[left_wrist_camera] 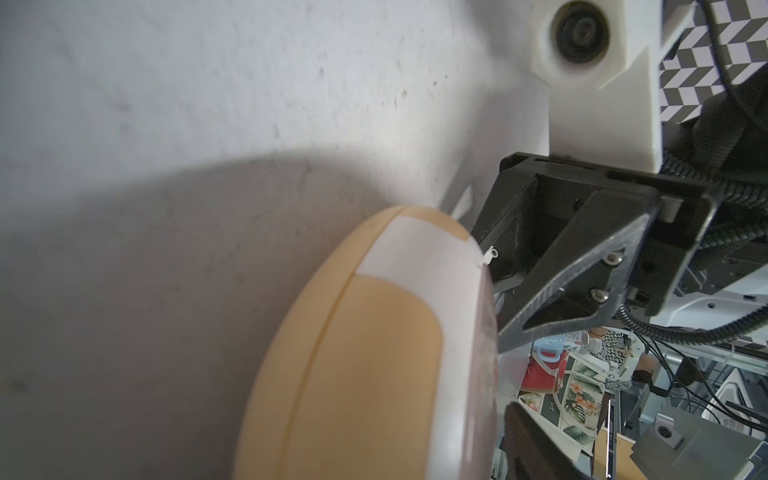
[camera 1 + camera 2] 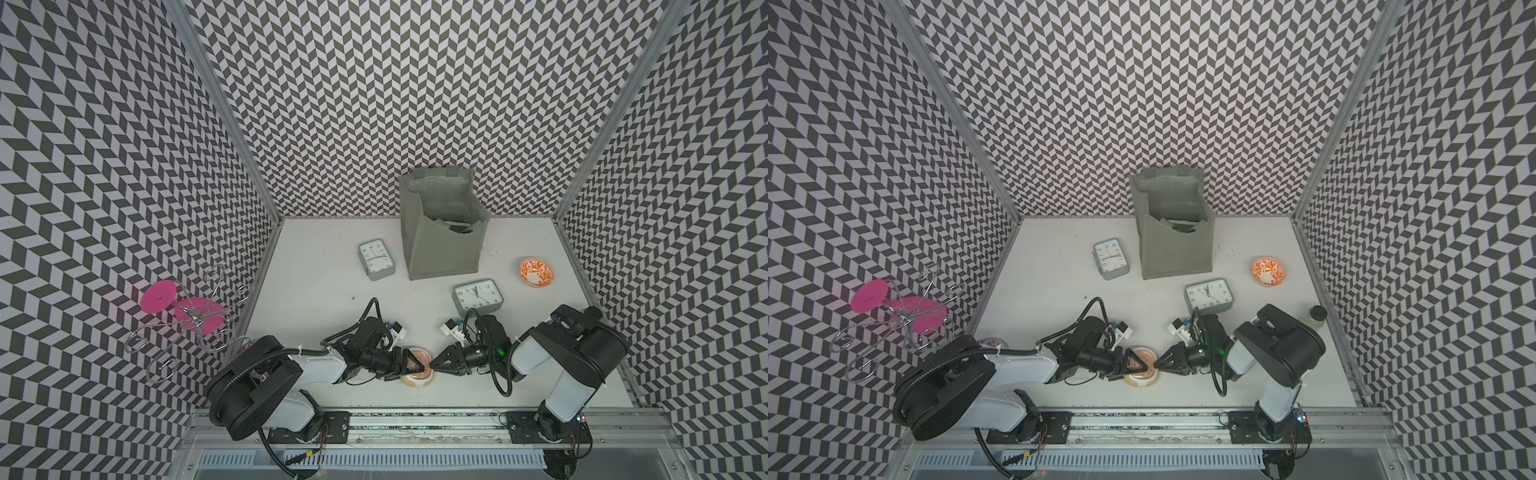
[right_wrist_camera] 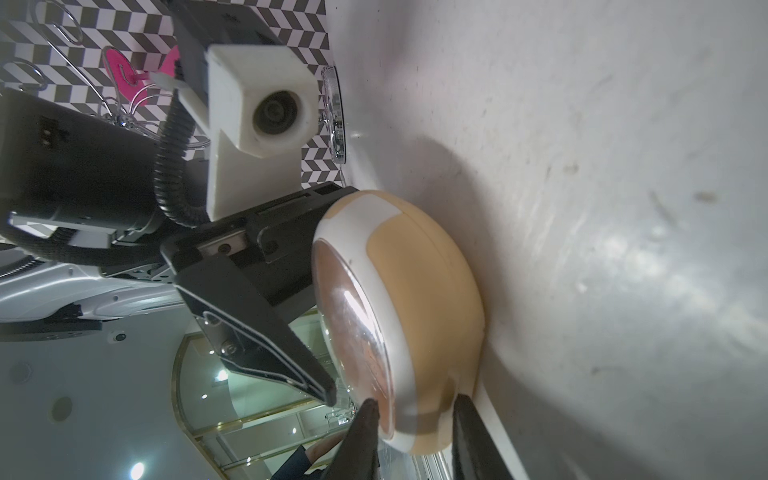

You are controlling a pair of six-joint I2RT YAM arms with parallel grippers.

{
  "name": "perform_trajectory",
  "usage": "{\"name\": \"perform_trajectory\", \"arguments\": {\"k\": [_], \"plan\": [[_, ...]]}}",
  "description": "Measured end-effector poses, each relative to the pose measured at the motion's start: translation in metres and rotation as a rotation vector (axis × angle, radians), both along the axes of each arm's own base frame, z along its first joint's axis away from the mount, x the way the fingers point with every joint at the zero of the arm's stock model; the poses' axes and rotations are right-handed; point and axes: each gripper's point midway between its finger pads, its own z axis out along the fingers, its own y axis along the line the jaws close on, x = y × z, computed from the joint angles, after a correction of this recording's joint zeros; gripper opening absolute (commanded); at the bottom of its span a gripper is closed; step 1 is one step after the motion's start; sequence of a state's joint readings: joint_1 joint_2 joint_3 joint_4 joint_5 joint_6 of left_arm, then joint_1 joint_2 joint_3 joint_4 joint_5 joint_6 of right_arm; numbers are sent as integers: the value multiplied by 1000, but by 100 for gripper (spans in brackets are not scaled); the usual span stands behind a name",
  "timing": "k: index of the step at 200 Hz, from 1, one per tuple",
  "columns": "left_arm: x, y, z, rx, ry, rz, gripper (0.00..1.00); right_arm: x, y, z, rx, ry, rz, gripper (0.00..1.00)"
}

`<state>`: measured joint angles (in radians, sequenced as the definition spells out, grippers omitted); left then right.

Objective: Put the alarm clock into the canvas bag
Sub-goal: Pick up the alarm from the center of the board.

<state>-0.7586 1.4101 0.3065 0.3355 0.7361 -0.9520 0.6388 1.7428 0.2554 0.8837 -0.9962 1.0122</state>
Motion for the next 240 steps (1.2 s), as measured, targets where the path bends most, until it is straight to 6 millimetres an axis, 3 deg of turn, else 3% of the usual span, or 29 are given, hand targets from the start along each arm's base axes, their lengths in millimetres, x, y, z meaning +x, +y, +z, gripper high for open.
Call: {"name": "perform_trajectory", "arguments": {"k": [112,137,159,176,196,240], "plan": [[4,-3,5,-28,-13,1,45,4,1,-1,-3,-2,-13,29],[7,0,10,-29,-39,10,38,14,-4,6,-1,-23,-48,29],[20,2,23,-31,-80,32,38,36,-13,22,9,-91,-111,29],[39,3,43,-33,-152,61,38,63,-24,44,6,-182,-181,30],[68,2,83,-37,-299,110,38,98,-39,82,-2,-330,-272,31],[132,-2,222,-108,-712,263,37,157,-76,188,-75,-688,-475,39]]}}
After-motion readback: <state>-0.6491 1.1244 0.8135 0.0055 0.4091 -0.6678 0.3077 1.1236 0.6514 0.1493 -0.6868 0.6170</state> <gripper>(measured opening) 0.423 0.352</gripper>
